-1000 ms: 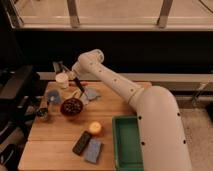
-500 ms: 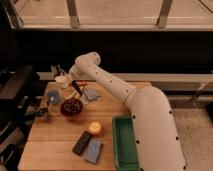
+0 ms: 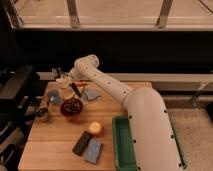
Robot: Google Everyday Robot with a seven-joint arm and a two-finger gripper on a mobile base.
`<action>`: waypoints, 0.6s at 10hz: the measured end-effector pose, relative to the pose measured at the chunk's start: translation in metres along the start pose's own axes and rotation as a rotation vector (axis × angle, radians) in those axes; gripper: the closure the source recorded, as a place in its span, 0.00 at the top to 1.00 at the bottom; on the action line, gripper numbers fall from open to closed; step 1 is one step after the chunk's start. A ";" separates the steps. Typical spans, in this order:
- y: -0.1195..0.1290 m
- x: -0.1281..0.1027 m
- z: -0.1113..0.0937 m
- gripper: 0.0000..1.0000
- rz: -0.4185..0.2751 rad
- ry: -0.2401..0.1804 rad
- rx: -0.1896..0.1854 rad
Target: Place brush in paper cup
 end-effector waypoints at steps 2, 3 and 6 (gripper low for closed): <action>0.002 -0.001 0.003 0.54 0.018 -0.005 -0.008; 0.004 -0.002 0.003 0.60 0.024 -0.007 -0.011; 0.006 -0.003 -0.001 0.62 0.038 0.000 -0.026</action>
